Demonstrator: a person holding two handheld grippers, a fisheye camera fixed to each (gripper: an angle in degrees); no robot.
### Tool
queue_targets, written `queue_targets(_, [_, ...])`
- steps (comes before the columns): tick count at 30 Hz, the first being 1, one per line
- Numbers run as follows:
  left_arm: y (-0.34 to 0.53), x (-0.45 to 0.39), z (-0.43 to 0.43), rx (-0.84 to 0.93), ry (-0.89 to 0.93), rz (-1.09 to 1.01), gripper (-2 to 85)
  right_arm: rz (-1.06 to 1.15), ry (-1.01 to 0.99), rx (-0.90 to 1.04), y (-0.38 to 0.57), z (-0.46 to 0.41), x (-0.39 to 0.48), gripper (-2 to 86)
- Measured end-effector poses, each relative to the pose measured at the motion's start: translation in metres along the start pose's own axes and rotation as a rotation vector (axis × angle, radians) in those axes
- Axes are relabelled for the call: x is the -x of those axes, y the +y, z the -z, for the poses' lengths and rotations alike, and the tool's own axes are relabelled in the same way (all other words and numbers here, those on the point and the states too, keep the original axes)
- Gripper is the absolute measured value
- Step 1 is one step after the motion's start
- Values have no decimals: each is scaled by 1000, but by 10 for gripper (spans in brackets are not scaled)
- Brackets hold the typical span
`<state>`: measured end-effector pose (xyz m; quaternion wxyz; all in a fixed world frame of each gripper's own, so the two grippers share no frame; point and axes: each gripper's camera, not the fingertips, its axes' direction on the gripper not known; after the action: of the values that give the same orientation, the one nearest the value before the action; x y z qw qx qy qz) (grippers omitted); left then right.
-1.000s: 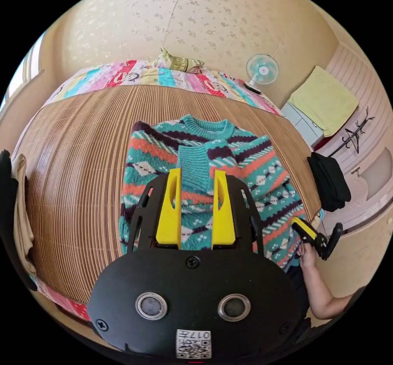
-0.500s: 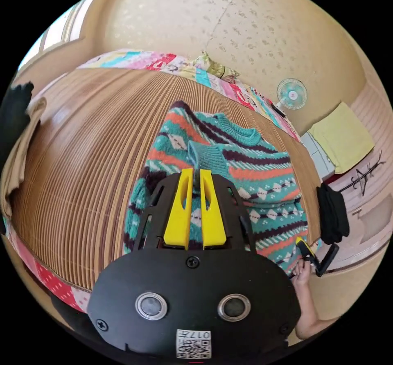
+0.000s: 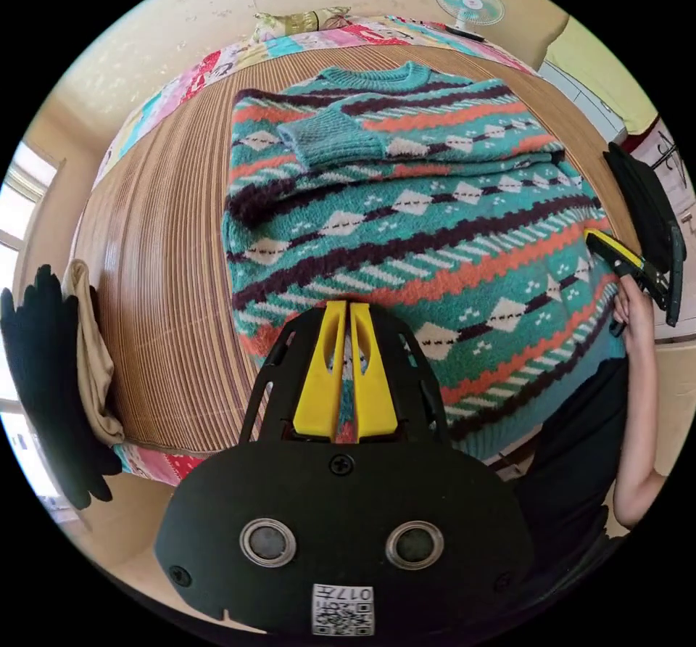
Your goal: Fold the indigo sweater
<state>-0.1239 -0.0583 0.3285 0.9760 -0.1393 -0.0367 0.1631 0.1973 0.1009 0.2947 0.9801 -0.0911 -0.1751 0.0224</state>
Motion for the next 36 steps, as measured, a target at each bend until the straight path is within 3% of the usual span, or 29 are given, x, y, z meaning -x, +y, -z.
queue_targets(4, [-20, 23, -8, -46, 19, 61, -9, -109, -155, 7, -37, -13, -36, 3])
queue_targets(7, [25, 70, 15, -195, 259, 194, -8, -167, -294, -16, -38, -15, -67, 2])
queue_targets(9, [96, 118, 32, -351, 522, 298, -3, -184, -344, -19, -39, -16, -79, 2])
queue_targets(10, [114, 127, 34, -363, 551, 327, -1, -192, -358, -14, -41, -16, -84, 2])
queue_targets(16, [236, 162, 13, -167, 679, 501, 163, -191, -344, -16, -49, -9, -94, 2])
queue_targets(22, [252, 189, -26, -81, 900, 579, 64, -212, -406, -3, -50, 9, -115, 6])
queue_targets(24, [258, 216, -35, -183, 1176, 591, 51, -165, -417, 55, -46, 32, -118, 9])
queue_targets(26, [265, 233, -29, -249, 1269, 569, 48, -69, -384, -29, -15, 91, -124, 17])
queue_targets(28, [271, 246, -17, -266, 1238, 528, 46, -80, -319, -115, 19, 132, -141, 30])
queue_targets(31, [285, 263, -3, -283, 1175, 495, 42, -180, -270, -46, 63, 164, -183, 79])
queue_targets(36, [305, 282, -18, -300, 1252, 538, 41, -235, -538, 131, 100, 146, -210, 107])
